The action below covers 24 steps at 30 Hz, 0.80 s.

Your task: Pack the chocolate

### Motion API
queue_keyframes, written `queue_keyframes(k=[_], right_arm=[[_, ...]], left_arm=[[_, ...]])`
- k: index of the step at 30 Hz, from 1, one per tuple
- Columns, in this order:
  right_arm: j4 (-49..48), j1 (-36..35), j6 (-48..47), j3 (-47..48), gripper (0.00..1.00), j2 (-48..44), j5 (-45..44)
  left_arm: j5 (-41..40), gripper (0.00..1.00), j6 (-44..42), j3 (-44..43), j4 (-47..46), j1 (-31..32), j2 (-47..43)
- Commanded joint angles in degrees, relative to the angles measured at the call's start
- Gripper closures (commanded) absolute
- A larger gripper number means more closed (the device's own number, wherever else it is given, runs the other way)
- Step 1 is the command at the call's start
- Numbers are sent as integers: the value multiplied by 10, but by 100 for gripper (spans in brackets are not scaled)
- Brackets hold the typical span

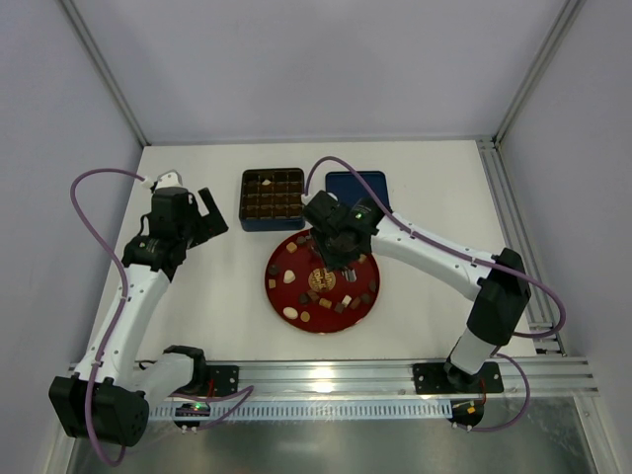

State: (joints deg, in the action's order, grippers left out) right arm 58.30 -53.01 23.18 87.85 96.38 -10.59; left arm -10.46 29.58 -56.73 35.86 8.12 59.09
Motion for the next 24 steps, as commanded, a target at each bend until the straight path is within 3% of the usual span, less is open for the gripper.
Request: queue_keyframes(k=[1,24], right_arm=[[-4,2,-5,21,64,-22,-9],[-40,2,-13,-8,63,21,12]], left_arm=[[-5,0,-1,1,-11,-4,-3],[-9,0,-3,1,-11,-4,-3]])
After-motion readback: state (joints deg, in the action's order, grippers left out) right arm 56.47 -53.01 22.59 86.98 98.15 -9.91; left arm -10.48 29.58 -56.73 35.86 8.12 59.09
